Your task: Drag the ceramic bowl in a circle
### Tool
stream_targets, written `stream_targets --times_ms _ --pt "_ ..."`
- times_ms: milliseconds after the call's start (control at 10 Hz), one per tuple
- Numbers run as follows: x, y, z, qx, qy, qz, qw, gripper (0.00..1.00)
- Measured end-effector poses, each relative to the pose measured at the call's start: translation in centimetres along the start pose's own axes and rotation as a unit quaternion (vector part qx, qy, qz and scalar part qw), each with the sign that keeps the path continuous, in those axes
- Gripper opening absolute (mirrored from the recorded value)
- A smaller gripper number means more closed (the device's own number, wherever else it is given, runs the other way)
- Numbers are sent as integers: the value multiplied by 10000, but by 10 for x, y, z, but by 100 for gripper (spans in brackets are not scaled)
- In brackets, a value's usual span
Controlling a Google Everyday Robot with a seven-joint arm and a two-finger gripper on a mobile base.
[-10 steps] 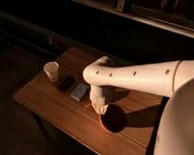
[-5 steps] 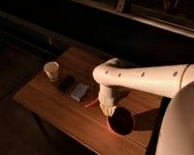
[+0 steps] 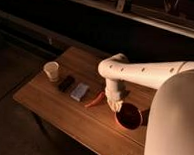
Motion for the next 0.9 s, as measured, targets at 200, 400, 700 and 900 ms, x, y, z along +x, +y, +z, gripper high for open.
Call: stream_targets --times_ms 200,400,700,900 --pt "-15 6 -3 115 -57 -108 9999 0" --pt "-26 13 -8 224 -193 -262 9992 0" --pt "-35 24 -15 305 -346 -440 9980 0" --pt "-35 39 -16 231 -406 -550 9974 0"
